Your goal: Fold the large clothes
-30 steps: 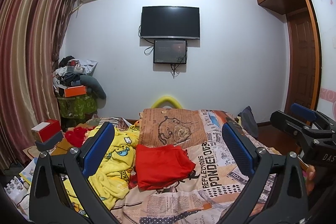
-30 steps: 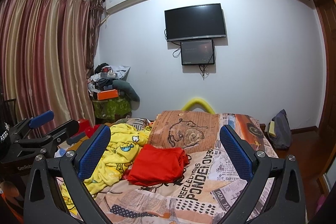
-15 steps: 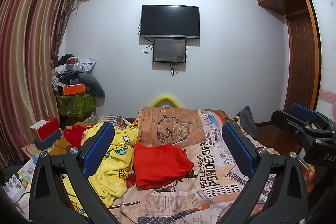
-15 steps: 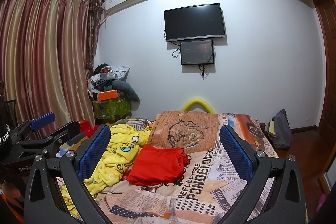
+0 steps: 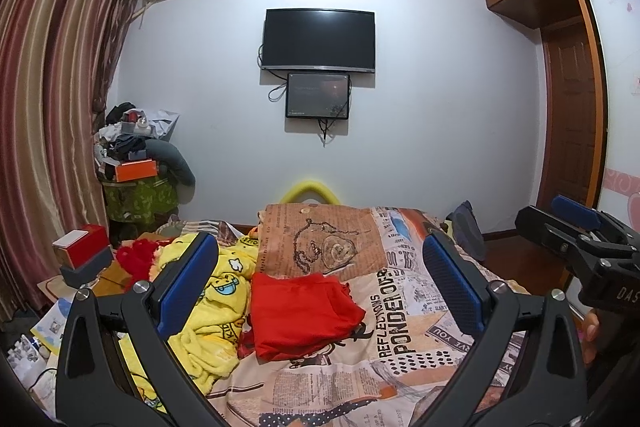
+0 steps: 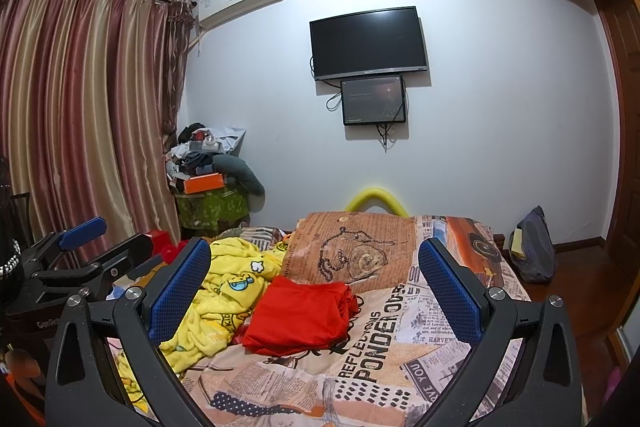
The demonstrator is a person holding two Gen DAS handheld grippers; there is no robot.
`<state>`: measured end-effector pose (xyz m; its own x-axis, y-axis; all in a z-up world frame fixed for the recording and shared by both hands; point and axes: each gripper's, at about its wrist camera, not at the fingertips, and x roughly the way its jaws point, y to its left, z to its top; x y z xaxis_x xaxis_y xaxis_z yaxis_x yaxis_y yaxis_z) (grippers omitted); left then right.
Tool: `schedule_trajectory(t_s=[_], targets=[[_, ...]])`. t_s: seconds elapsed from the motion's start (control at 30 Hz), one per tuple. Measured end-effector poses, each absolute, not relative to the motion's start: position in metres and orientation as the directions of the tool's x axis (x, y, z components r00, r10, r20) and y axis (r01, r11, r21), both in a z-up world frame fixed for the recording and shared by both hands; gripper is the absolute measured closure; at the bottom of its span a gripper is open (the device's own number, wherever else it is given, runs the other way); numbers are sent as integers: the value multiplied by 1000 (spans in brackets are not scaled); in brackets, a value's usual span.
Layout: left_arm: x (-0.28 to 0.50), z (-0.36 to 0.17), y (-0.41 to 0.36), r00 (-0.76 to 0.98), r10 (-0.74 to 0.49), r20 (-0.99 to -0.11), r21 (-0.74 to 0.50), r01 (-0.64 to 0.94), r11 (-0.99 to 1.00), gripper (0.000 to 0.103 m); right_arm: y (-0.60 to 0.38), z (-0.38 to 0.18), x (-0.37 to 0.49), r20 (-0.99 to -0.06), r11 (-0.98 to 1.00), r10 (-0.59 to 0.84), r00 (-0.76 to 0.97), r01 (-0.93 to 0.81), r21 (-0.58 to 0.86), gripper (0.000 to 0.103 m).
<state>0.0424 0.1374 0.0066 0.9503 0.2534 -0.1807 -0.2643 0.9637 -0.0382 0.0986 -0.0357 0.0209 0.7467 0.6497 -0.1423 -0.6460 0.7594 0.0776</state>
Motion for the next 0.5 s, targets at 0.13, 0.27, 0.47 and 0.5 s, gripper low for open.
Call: schedule_trajectory(t_s=[0.13, 0.27, 0.47, 0.5], targets=[[44, 6, 134, 951, 247, -185, -33, -257, 966, 0, -35, 21, 100, -144, 761, 648, 748, -644, 79, 0], [43, 5, 132, 952, 243, -186, -36, -254, 967, 0, -34, 21, 99, -143, 763, 646, 750, -642, 76, 0], [44, 5, 131, 952, 241, -190, -37, -252, 967, 0, -33, 20, 99, -147, 763, 646, 749, -642, 75, 0], [45, 5, 131, 952, 238, -192, -37, -249, 968, 0, -32, 19, 99, -148, 763, 645, 749, -642, 76, 0]])
